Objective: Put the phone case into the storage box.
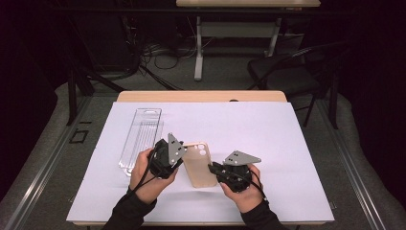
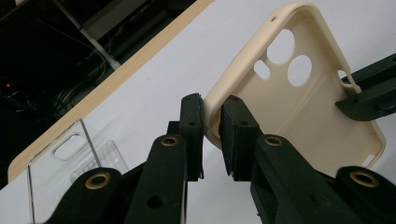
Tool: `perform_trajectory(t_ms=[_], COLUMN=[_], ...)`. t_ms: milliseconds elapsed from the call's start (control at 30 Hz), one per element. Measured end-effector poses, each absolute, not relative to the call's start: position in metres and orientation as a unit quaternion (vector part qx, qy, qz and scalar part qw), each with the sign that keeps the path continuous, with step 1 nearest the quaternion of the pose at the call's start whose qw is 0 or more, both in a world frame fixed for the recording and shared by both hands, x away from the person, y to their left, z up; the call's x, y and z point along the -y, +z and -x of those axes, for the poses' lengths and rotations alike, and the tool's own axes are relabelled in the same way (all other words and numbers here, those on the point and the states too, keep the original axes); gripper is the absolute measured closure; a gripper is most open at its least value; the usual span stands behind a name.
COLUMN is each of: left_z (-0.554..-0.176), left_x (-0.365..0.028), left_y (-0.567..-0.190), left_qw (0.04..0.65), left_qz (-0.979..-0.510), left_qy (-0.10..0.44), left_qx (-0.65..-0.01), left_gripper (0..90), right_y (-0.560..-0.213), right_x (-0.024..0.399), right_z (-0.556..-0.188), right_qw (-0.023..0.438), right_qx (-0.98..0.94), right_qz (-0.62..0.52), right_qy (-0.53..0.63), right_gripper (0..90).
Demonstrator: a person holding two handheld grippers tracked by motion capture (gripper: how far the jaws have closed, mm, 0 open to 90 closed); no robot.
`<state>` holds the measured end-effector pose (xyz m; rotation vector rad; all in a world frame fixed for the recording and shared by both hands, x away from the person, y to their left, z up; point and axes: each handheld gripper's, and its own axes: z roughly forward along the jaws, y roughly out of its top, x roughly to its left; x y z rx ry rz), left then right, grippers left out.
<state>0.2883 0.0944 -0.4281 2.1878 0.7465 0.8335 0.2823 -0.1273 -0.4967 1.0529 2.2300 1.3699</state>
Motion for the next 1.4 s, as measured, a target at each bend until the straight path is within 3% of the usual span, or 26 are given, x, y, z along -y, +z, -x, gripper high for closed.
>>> perform_trajectory(t_ms=[767, 1167, 1400], left_z=[-0.290, -0.292, -0.295], left_x=[-0.097, -0.100, -0.105], left_y=[-0.428, -0.429, -0.427], left_qw=[0.341, 0.340, 0.344], left_qz=[-0.837, -0.834, -0.833], left_qy=[0.314, 0.317, 0.315], left_qx=[-0.291, -0.297, -0.296], left_gripper=[80.2, 80.2, 80.2], right_y=[-0.497, -0.496, -0.492], right_x=[0.127, 0.129, 0.134], right_z=[-0.283, -0.282, -0.283], right_qw=[0.151, 0.152, 0.152], right_qx=[-0.779, -0.773, -0.764], right_qz=[-0.367, -0.361, -0.365], right_qy=[0.485, 0.498, 0.510], right_gripper=[81.1, 69.5, 67.2])
